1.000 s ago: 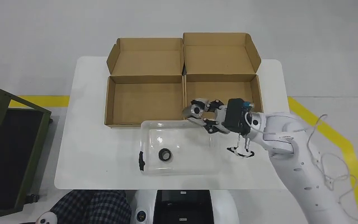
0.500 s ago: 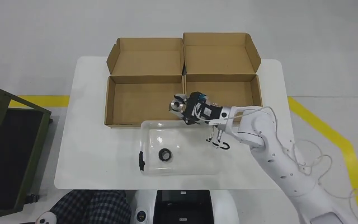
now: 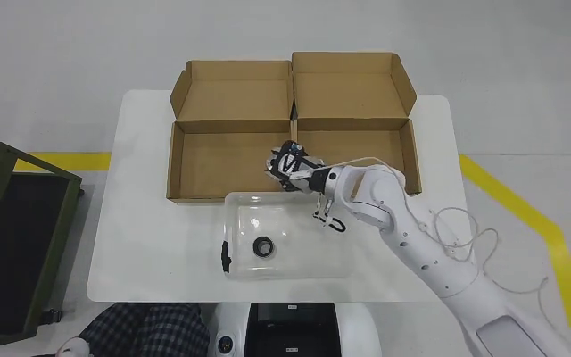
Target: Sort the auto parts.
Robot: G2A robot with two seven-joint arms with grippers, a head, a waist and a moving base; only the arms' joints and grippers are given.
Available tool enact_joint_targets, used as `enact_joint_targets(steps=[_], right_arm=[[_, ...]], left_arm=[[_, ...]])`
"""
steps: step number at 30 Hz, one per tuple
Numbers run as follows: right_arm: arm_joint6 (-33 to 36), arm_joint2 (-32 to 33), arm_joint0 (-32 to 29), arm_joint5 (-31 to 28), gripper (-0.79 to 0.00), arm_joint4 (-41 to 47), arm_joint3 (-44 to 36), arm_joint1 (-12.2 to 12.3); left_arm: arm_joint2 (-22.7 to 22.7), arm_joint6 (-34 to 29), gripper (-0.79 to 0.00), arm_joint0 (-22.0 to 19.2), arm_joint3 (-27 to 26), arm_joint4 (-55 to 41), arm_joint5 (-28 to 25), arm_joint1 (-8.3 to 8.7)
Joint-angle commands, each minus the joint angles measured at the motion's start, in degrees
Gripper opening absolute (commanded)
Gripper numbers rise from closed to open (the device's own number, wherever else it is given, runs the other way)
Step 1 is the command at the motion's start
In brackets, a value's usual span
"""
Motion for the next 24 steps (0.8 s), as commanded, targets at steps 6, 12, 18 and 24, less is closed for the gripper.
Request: enact_joint_targets(steps=[6,12,18,24], right_arm=[[1.55,-2.74,2.34,2.26,-0.785,-0.63,3.54,-1.65],[4.39,-4.13,3.84,4.41,-0.785,-1.33,5.0,-2.82],[7.94,-4.9,4.86,5.47,-0.776,-1.17,6.11,-3.76],[10.08,-5.51,5.55,6.44,-0.717,-1.75,7.02,-4.59]], left_arm=[[0.0,0.0,0.0,0.0,0.0,0.0,0.0,0.0],[0.0,0.0,0.0,0.0,0.0,0.0,0.0,0.0],[0.0,0.0,0.0,0.0,0.0,0.0,0.0,0.0],[0.0,0.0,0.0,0.0,0.0,0.0,0.0,0.0]])
